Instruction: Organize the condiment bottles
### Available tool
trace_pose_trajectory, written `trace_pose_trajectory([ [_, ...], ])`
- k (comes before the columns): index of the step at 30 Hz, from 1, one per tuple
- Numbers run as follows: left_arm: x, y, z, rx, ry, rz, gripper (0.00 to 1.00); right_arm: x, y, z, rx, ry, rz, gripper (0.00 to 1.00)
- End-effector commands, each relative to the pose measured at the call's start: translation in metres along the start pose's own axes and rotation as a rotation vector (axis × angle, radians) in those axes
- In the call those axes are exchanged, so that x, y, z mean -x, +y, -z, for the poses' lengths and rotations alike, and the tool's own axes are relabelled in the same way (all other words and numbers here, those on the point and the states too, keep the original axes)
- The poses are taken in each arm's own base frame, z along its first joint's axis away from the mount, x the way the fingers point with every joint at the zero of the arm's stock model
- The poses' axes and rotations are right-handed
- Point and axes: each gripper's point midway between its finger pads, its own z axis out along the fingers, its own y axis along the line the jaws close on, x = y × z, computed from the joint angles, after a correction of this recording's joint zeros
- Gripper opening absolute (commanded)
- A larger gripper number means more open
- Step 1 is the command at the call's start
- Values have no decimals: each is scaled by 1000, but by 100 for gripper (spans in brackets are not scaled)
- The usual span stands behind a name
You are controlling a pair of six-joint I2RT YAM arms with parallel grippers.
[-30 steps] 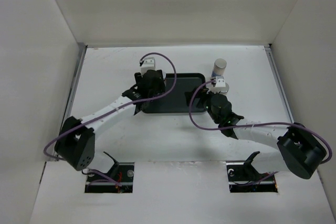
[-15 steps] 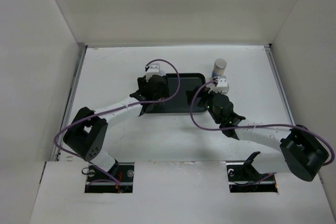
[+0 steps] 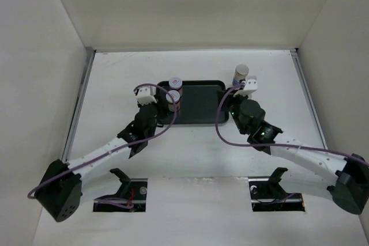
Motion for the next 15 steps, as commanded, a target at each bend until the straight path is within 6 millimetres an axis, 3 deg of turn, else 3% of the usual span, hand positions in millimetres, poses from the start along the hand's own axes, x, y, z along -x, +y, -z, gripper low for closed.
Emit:
trace_pose_trajectory([
  [1,21,4,15,-46,-131,154,35,43,-48,12,-220,-50,38,35],
  [2,18,10,19,-47,-136,176,29,45,-64,15,-276,-46,44,44],
  [4,11,22,26,-46,-151,224,22,46,-96,22,-386,-41,49,83],
  [5,10,26,28,-48,-163,247,21,45,-107,23,-418,-31,58,95],
  [6,8,32,29,-44,-169,257,21,43,-119,23,-457,-10,72,100],
  [9,6,43,26,-30,-188,259,21,28,-141,14,-511,89,112,100],
  [15,-2,48,29,-63,-195,310,23,-9,-148,-13,-505,264,114,100],
])
